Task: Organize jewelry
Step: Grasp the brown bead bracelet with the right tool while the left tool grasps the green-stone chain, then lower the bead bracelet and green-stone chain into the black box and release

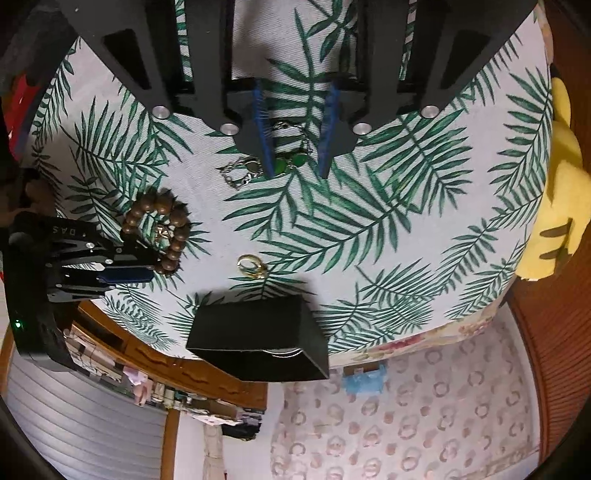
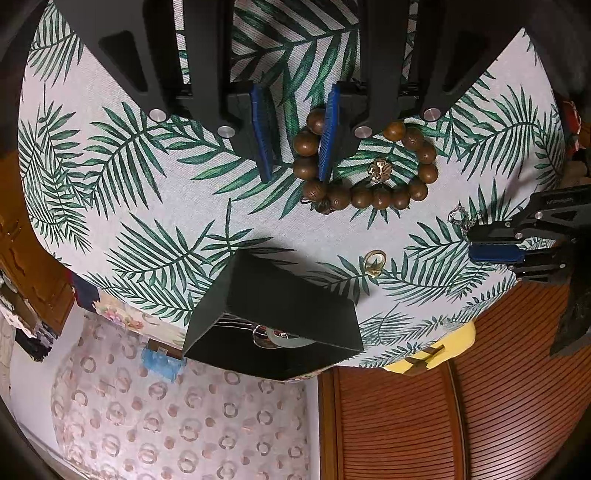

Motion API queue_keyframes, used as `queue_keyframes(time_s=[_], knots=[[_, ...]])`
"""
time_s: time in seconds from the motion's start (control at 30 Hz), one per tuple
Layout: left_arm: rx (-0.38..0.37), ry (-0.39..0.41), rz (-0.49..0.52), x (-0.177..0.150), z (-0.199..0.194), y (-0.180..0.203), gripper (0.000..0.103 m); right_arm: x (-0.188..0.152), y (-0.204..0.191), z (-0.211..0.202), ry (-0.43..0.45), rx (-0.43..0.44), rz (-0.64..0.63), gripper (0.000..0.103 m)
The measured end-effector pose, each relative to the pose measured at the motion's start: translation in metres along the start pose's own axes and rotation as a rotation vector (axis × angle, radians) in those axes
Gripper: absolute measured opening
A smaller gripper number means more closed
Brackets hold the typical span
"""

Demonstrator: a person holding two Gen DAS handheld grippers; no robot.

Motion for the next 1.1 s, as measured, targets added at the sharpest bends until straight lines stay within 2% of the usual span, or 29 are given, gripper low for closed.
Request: queue_keyframes(time_s=[0.17,0.23,0.27,0.33,0.47,0.83,1.1], knots=[[-0.016,0.006,0.015,0.002,0.004,0.005,0.018,0.000,-0.001,0.000,0.001,-0.007,-0.006,0.030],[-0.025,0.005,0.022,0.003,0.005,0.007,0.016,0.000,0.000,-0.001,0.002,-0.009,-0.011,0.025],[-0.028,0.004,0.023,0.003,0.006,0.007,0.014,0.000,-0.002,-0.001,0.004,-0.001,-0.015,0.015],[-0.039,0.004,0.019,0.004,0.006,0.009,0.008,0.000,-0.003,-0.003,0.004,0.012,-0.013,0.015],[-0.039,0.024,0.004,0.008,0.003,0.007,0.008,0.005,-0.006,-0.011,0.034,0.015,-0.013,0.015],[-0.038,0.128,-0.018,0.037,-0.024,0.003,0.008,0.061,-0.006,-0.071,0.197,0.005,-0.031,0.015],[-0.030,0.189,-0.008,0.068,-0.036,0.002,0.008,0.106,0.011,-0.080,0.258,-0.045,-0.030,0.015]])
Point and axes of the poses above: each gripper's, at about its wrist camera, not at the fingertips, and z roughly the way its jaws point, y to its right, x to its top, the point moved 10 cm from there along z, roughly the way its jaws point, and after that the axes turned 10 degrees about -x, right-handed, at the moved point
